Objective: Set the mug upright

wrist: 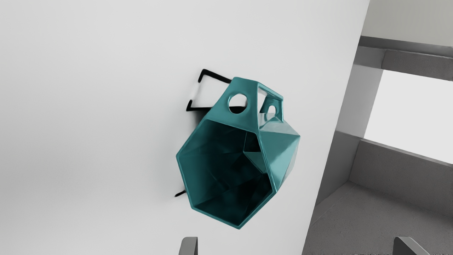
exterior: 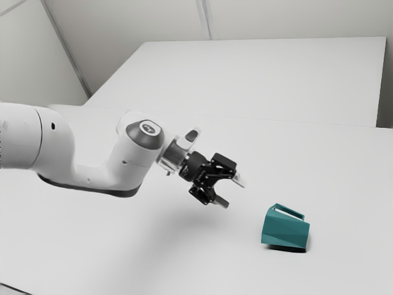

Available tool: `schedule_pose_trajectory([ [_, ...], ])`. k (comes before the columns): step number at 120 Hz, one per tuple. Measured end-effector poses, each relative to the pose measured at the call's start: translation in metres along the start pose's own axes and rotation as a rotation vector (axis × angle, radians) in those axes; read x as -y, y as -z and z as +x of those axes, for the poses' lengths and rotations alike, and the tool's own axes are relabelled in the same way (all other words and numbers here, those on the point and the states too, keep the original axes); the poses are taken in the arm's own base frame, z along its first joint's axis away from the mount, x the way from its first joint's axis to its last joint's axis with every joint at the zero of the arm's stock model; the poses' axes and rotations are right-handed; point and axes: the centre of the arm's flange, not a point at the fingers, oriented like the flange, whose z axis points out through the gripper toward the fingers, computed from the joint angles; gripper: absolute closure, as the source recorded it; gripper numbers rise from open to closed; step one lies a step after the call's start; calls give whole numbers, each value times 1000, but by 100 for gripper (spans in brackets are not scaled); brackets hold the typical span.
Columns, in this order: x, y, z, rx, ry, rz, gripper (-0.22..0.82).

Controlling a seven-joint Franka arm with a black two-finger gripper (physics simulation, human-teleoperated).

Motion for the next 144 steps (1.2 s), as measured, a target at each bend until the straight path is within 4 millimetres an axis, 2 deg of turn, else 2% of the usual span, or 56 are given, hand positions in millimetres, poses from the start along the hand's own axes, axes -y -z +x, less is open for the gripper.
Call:
schedule_pose_trajectory([
  [29, 9, -56, -7, 7, 14, -126, 0],
  [45, 7, -78, -11, 12, -5, -170, 0],
  [71, 14, -103, -11, 19, -39, -211, 0],
  [96, 11, -116, -6, 11, -100, -245, 0],
  [144, 17, -124, -8, -3, -205, -282, 47],
])
